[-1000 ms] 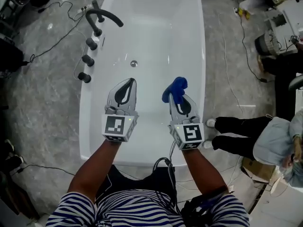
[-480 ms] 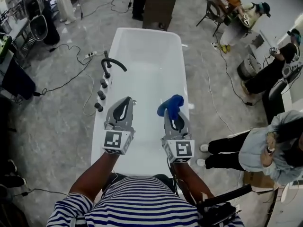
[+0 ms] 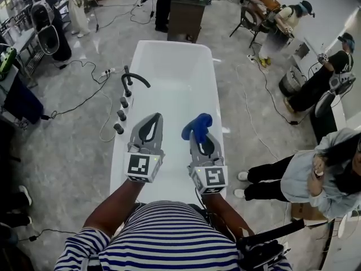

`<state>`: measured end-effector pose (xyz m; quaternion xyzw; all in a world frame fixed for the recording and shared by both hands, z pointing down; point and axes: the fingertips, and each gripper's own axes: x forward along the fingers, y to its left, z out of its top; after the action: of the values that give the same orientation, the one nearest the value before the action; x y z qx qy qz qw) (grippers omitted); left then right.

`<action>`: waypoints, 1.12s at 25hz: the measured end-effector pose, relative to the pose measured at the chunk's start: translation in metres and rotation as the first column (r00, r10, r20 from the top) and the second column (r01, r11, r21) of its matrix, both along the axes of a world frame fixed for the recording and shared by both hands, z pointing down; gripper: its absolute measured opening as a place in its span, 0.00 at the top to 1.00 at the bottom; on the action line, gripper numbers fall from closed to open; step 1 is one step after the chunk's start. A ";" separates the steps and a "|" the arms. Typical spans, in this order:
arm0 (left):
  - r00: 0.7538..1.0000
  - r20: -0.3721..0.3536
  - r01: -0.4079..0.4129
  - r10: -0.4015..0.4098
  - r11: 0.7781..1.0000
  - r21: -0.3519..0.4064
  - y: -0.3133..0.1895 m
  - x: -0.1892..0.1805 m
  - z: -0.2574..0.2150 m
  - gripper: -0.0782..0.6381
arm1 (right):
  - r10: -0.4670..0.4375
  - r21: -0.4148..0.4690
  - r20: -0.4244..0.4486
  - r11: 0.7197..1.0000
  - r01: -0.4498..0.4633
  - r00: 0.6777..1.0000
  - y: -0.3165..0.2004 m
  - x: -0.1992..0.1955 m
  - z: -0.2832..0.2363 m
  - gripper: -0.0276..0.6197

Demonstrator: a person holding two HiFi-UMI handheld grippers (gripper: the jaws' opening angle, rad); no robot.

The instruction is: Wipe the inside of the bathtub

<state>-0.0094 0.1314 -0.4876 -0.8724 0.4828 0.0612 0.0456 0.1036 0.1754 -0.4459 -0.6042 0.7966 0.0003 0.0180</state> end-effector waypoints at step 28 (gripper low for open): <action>1.000 0.021 -0.021 0.021 0.999 0.029 0.007 0.002 -0.004 0.89 | -0.014 0.014 0.000 1.000 0.014 1.000 -0.001 -0.008 -0.006 0.87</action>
<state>-0.0070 0.1379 -0.4916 -0.8773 0.4722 0.0596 0.0625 0.0953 0.1744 -0.4517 -0.5984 0.8009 0.0059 0.0223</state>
